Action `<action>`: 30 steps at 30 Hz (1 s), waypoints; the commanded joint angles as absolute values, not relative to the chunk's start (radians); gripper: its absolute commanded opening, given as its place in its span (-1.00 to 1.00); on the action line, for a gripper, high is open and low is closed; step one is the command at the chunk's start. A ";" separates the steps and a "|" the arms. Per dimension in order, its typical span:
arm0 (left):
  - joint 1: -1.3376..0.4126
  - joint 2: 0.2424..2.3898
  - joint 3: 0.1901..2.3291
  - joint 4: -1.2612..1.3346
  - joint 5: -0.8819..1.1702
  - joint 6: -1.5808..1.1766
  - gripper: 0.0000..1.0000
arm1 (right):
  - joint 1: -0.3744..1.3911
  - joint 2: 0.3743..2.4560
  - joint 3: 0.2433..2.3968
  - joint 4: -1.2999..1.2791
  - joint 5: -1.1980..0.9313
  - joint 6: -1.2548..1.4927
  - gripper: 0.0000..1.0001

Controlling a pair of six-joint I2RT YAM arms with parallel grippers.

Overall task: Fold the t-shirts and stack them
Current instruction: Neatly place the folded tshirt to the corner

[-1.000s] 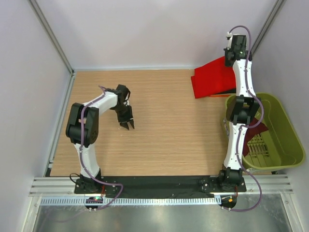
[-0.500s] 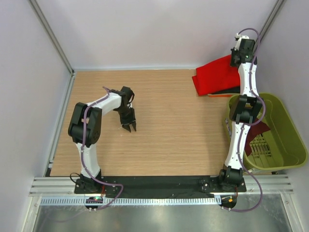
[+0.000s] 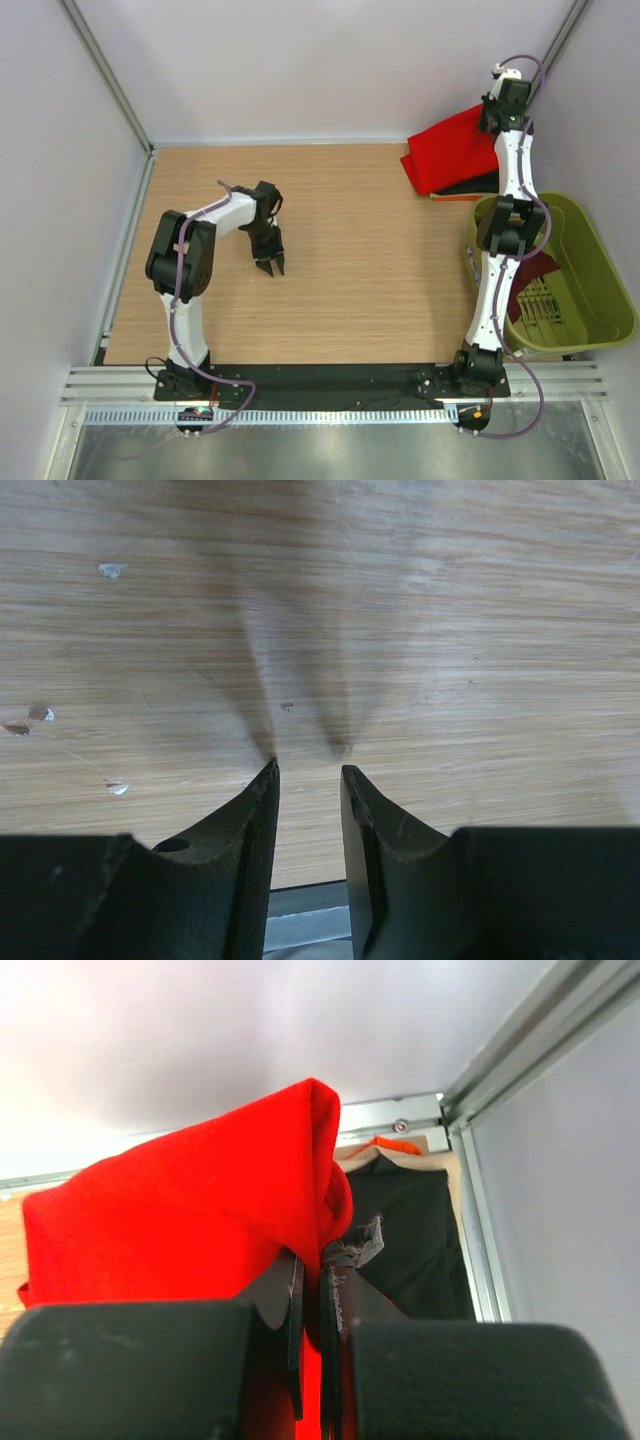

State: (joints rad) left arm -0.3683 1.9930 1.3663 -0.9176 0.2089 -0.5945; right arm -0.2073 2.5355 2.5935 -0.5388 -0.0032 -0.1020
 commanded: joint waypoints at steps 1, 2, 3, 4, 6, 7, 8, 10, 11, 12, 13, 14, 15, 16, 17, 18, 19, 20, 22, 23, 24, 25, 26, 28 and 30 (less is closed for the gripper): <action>-0.371 2.009 1.408 -0.937 0.204 -0.595 -0.36 | -0.245 2.410 2.565 -0.482 0.044 -0.092 -0.98; -0.371 2.010 1.407 -0.937 0.204 -0.595 -0.36 | -0.252 2.398 2.519 -0.473 0.054 -0.092 -0.98; -0.373 2.010 1.407 -0.937 0.204 -0.595 -0.37 | -0.255 2.390 2.505 -0.465 0.058 -0.086 -0.98; -0.373 2.010 1.404 -0.936 0.204 -0.595 -0.37 | -0.261 2.384 2.502 -0.466 0.058 -0.083 -0.99; -0.373 2.014 1.402 -0.936 0.204 -0.595 -0.36 | -0.273 2.384 2.502 -0.463 0.064 -0.084 -0.98; -0.374 2.017 1.405 -0.937 0.206 -0.598 -0.37 | -0.275 2.378 2.496 -0.456 0.061 -0.084 -0.98; -0.374 2.023 1.408 -0.936 0.209 -0.598 -0.37 | -0.276 2.378 2.493 -0.448 0.060 -0.084 -0.98; -0.374 2.028 1.419 -0.940 0.212 -0.598 -0.37 | -0.279 2.384 2.497 -0.439 0.058 -0.083 -0.99; -0.374 2.029 1.423 -0.940 0.210 -0.598 -0.37 | -0.279 2.387 2.505 -0.436 0.060 -0.083 -0.99; -0.374 2.031 1.427 -0.942 0.210 -0.598 -0.37 | -0.279 2.387 2.507 -0.431 0.060 -0.081 -0.99; -0.374 2.033 1.430 -0.943 0.207 -0.597 -0.37 | -0.281 2.387 2.505 -0.425 0.058 -0.078 -0.99; -0.374 2.033 1.433 -0.943 0.207 -0.597 -0.37 | -0.281 2.378 2.493 -0.417 0.058 -0.074 -0.98; -0.374 2.033 1.434 -0.946 0.207 -0.598 -0.37 | -0.282 2.376 2.488 -0.399 0.055 -0.071 -0.98; -0.374 2.036 1.434 -0.950 0.204 -0.597 -0.37 | -0.284 2.378 2.490 -0.396 0.054 -0.061 -0.98; -0.377 2.036 1.433 -0.950 0.204 -0.598 -0.37 | -0.285 2.396 2.511 -0.396 0.052 -0.055 -0.98; -0.377 2.036 1.433 -0.950 0.201 -0.597 -0.37 | -0.287 2.407 2.528 -0.408 0.052 -0.051 -0.98; -0.376 2.034 1.431 -0.948 0.201 -0.597 -0.37 | -0.288 2.414 2.542 -0.413 0.054 -0.046 -0.98; -0.377 2.036 1.428 -0.946 0.199 -0.598 -0.37 | -0.290 2.422 2.540 -0.407 0.051 -0.035 -0.99; -0.377 2.036 1.427 -0.948 0.198 -0.597 -0.37 | -0.293 2.427 2.523 -0.377 0.049 -0.017 -0.98; -0.376 2.037 1.427 -0.948 0.196 -0.597 -0.37 | -0.293 2.433 2.519 -0.373 0.058 -0.012 -0.99; -0.377 2.037 1.427 -0.948 0.196 -0.597 -0.38 | -0.295 2.451 2.519 -0.374 0.067 -0.003 -0.98; -0.377 2.037 1.425 -0.950 0.195 -0.597 -0.37 | -0.298 2.460 2.517 -0.376 0.072 -0.003 -0.98; -0.377 2.037 1.425 -0.953 0.195 -0.598 -0.37 | -0.307 2.467 2.516 -0.377 0.066 0.026 -0.99; -0.377 2.034 1.427 -0.954 0.190 -0.595 -0.38 | -0.308 2.482 2.508 -0.380 0.083 0.048 -0.99; -0.377 2.031 1.430 -0.960 0.184 -0.597 -0.37 | -0.310 2.477 2.481 -0.348 0.092 0.063 -0.96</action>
State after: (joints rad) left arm -0.3721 2.0251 1.4082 -0.9455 0.2089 -0.5949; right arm -0.2672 2.4783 2.4786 -0.4679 0.0437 0.0143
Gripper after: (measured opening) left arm 0.315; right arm 0.076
